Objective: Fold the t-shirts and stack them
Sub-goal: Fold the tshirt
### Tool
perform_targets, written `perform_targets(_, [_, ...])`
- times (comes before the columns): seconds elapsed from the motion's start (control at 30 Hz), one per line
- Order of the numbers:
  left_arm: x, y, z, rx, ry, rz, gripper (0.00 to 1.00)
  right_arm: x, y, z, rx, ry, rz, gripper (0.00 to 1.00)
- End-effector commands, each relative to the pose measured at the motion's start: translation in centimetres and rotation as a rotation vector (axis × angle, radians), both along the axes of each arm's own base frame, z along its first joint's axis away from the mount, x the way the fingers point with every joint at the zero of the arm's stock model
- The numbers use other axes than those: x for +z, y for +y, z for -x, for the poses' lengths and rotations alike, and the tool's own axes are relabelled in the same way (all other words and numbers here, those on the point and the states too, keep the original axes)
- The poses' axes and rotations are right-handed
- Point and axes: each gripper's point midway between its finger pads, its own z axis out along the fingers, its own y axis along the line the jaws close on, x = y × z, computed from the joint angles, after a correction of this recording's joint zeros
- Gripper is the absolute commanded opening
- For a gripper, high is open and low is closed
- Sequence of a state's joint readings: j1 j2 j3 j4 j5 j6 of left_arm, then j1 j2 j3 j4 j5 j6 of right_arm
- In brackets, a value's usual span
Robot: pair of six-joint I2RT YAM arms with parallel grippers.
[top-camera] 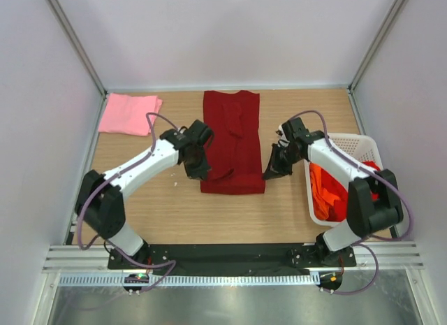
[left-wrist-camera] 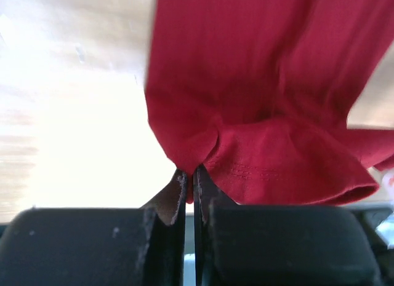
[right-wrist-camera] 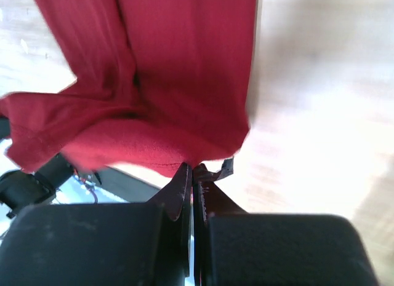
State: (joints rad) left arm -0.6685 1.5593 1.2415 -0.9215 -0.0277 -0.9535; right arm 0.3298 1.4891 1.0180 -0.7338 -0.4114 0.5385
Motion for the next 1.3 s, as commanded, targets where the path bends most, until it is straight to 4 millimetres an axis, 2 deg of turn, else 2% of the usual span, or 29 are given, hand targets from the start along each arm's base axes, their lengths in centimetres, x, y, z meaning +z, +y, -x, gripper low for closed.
perform_targets(0.0, [0.0,1.5,-3.0,-0.021,-0.001,-0.059,0.00,0.1,0.2,-2.9,0.070,-0.043,0.008,0.01])
perform_targets(0.03, [-1.0,1.4,-3.8,-0.038,0.021,-0.081,0.00,0.1,0.4,-4.4,0.071,-0.052,0.018,0.01])
perform_targets(0.07, [-0.1,1.2,-5.5,-0.037,-0.009,-0.071,0.00,0.1,0.3,-5.2,0.070,-0.057,0.020,0.01])
perform_targets(0.1, [-0.2,1.0,-6.4,-0.044,-0.009,-0.076,0.00,0.0,0.2,-6.0,0.062,-0.054,0.022,0.01])
perform_targets(0.13, [-1.1,0.9,-7.0,-0.066,0.011,-0.094,0.00,0.7,0.5,-7.3,0.060,-0.070,0.013,0.01])
perform_targets(0.17, [-0.5,0.5,-8.4,-0.064,-0.006,-0.080,0.00,-0.2,0.5,-8.0,0.060,-0.047,0.019,0.01])
perform_targets(0.2, [-0.6,0.4,-8.9,-0.071,-0.002,-0.075,0.00,0.4,0.6,-9.3,0.050,-0.062,0.010,0.01])
perform_targets(0.23, [-1.3,0.3,-9.5,-0.072,0.010,-0.082,0.00,0.3,0.7,-9.9,0.050,-0.055,0.008,0.01])
perform_targets(0.27, [-1.2,0.4,-10.2,-0.063,0.004,-0.079,0.00,-0.7,0.7,-10.3,0.057,-0.024,0.015,0.01])
perform_targets(0.33, [-0.6,0.2,-11.6,-0.053,-0.018,-0.062,0.00,-0.1,0.9,-11.7,0.055,-0.035,0.014,0.01])
perform_targets(0.37, [-1.1,0.1,-12.0,-0.048,-0.008,-0.062,0.00,-0.3,0.8,-12.1,0.054,-0.027,0.015,0.01])
perform_targets(0.4, [-0.7,0.1,-13.1,-0.036,-0.023,-0.048,0.00,-0.8,0.8,-12.4,0.052,-0.016,0.018,0.01])
perform_targets(0.47, [-1.3,0.0,-13.9,-0.033,-0.018,-0.052,0.00,-0.5,0.8,-13.5,0.040,-0.027,0.010,0.01])
perform_targets(0.5, [-0.8,-0.1,-14.7,-0.028,-0.034,-0.044,0.00,-0.9,0.8,-13.8,0.032,-0.015,0.007,0.01])
perform_targets(0.67, [-0.9,-1.4,-16.4,-0.043,-0.038,0.005,0.00,-0.9,0.6,-15.2,0.008,-0.013,-0.021,0.01])
perform_targets(0.93, [-3.0,-1.4,-17.4,-0.035,-0.002,0.012,0.00,-1.4,0.8,-17.3,-0.010,-0.012,-0.051,0.01])
perform_targets(1.27, [-2.5,-0.6,-19.2,-0.005,-0.044,-0.001,0.00,-1.8,0.9,-18.6,-0.022,0.000,-0.072,0.01])
